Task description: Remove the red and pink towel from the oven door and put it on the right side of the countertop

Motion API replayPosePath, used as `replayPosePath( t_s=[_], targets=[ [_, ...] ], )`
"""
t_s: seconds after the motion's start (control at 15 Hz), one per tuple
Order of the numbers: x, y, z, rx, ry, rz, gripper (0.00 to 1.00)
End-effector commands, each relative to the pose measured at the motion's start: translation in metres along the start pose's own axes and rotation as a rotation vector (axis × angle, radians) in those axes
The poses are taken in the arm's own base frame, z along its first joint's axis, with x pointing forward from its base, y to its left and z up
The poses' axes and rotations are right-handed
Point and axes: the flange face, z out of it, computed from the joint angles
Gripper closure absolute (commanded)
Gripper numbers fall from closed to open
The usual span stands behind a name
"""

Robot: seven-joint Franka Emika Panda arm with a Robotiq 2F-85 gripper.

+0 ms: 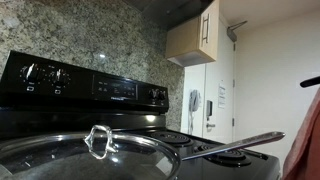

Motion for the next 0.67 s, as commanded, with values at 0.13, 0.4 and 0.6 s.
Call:
replayPosePath(
  t_s=[0.13, 0.4, 0.6],
  targets=[
    [-0.012, 0.027, 0.029, 0.069, -0.012, 0.043, 0.99],
    [-0.013, 0.028, 0.033, 0.07, -0.026, 0.055, 0.94],
    [-0.013, 0.029, 0.035, 0.073, -0.028, 0.054, 0.94]
  ],
)
